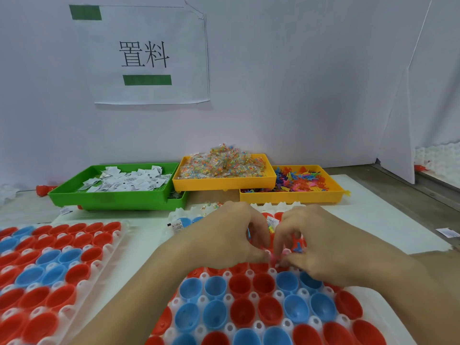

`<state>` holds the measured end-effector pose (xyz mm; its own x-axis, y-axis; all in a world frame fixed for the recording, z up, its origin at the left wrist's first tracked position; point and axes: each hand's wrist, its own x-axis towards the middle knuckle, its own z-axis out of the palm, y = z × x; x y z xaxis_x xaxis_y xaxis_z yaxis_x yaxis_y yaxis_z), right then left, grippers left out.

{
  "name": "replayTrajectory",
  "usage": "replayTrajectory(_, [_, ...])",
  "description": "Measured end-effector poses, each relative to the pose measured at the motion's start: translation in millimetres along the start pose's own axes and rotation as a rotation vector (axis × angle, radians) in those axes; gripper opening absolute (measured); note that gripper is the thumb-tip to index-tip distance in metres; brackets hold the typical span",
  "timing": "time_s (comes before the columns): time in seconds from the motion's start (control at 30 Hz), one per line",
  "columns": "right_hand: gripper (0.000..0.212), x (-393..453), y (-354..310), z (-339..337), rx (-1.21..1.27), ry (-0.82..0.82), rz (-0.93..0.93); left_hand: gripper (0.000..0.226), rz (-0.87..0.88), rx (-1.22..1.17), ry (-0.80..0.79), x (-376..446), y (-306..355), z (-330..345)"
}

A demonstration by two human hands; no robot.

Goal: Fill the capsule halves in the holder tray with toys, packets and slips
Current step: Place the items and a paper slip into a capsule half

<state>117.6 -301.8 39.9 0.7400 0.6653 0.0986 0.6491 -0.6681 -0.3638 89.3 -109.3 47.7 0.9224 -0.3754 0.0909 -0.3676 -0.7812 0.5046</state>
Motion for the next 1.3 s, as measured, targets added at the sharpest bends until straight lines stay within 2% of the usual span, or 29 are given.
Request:
replayTrajectory(0.17, [0.013,-2,3,-6,0.024,-0.019,0.031,0.012,-0.011,0.007,-0.024,4,2,9])
replayTrajectory(0.37, [0.031,1,3,-3,-0.005,-0.017,0.021,0.005,0.008,-0.02,-0.004,6,3,18])
replayTrajectory(0.47, [0.033,3,3,0,-0.033,-0.01,0.003,0.004,0.026,-0.018,0.001,6,4,21])
replayTrajectory(0.6, [0.021,2,6,-4,0.009,0.007,-0.017,0.004,0.023,-0.006,0.016,6,3,22])
replayTrajectory(0.73, [0.011,-1,16,-15,0.152,0.162,-0.048,0.009,0.017,0.014,0.029,6,3,21])
replayTrajectory(0.87, [0.01,8,46,-18,0.196,0.48,0.077,0.023,0.019,0.004,0.033,5,-2,10])
replayTrajectory(0.97, [0.014,16,74,-18,0.246,0.629,0.263,0.023,-0.021,0.002,0.174,-4,-13,-5])
replayTrajectory(1.07, [0.017,27,97,-22,0.309,0.61,0.414,0.012,-0.153,-0.029,0.433,-23,-39,-18])
replayTrajectory(1.17, [0.022,48,112,-27,0.249,0.571,0.489,0.01,-0.364,-0.051,0.641,-45,-72,-18])
replayTrajectory(1.23, [0.021,68,115,-29,0.207,0.522,0.491,0.016,-0.519,-0.211,0.749,-58,-93,-10])
replayTrajectory(1.3, [0.018,91,114,-28,0.139,0.43,0.452,0.025,-0.631,-0.469,0.809,-65,-106,0])
